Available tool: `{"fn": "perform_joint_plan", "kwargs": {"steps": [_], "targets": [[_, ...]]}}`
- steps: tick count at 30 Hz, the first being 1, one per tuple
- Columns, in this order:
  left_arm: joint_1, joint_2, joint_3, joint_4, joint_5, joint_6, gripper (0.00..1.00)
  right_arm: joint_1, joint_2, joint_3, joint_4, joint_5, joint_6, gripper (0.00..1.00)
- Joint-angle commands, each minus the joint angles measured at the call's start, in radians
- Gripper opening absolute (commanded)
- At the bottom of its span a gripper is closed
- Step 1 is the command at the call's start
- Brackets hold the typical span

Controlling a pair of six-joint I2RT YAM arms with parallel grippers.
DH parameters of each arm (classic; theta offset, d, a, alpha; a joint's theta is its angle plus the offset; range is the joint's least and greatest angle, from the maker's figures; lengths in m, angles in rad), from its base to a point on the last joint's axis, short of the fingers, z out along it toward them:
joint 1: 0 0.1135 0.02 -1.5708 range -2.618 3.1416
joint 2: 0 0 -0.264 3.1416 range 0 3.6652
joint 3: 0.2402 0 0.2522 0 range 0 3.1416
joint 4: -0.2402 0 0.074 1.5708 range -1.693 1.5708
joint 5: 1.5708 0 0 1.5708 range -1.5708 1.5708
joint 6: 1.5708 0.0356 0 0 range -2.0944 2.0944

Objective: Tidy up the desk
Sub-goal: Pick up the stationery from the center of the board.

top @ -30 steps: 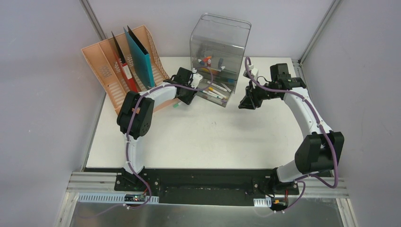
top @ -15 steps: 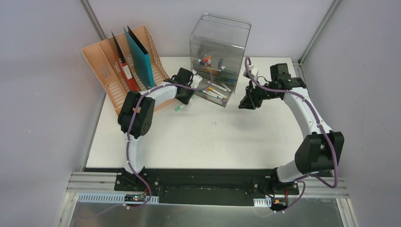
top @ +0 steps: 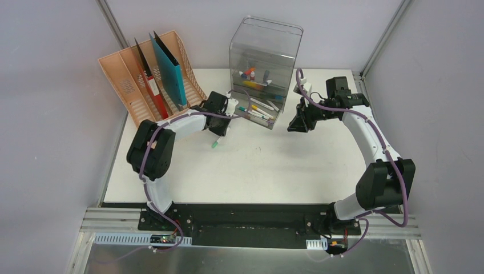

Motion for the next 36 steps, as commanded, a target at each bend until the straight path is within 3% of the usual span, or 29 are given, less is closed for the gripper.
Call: {"fn": "perform_joint_plan", "kwargs": {"steps": [1, 19, 27, 36], "targets": [[-0.007, -0.165, -0.083, 0.126, 0.04, -0.093, 0.0, -0.002, 0.001, 0.016, 0.002, -0.058, -0.025, 0.31], [-0.006, -0.663, -0.582, 0.737, 0.179, -0.362, 0.0, 0.052, 0.047, 0.011, -0.044, -0.261, -0.102, 0.29], [-0.006, -0.713, -0.692, 0.952, 0.288, -0.485, 0.0, 0.053, 0.091, 0.031, -0.05, -0.353, -0.073, 0.3], [-0.009, -0.654, -0.761, 1.181, 0.334, -0.667, 0.0, 0.059, 0.109, 0.028, -0.015, -0.371, -0.007, 0.29]]}}
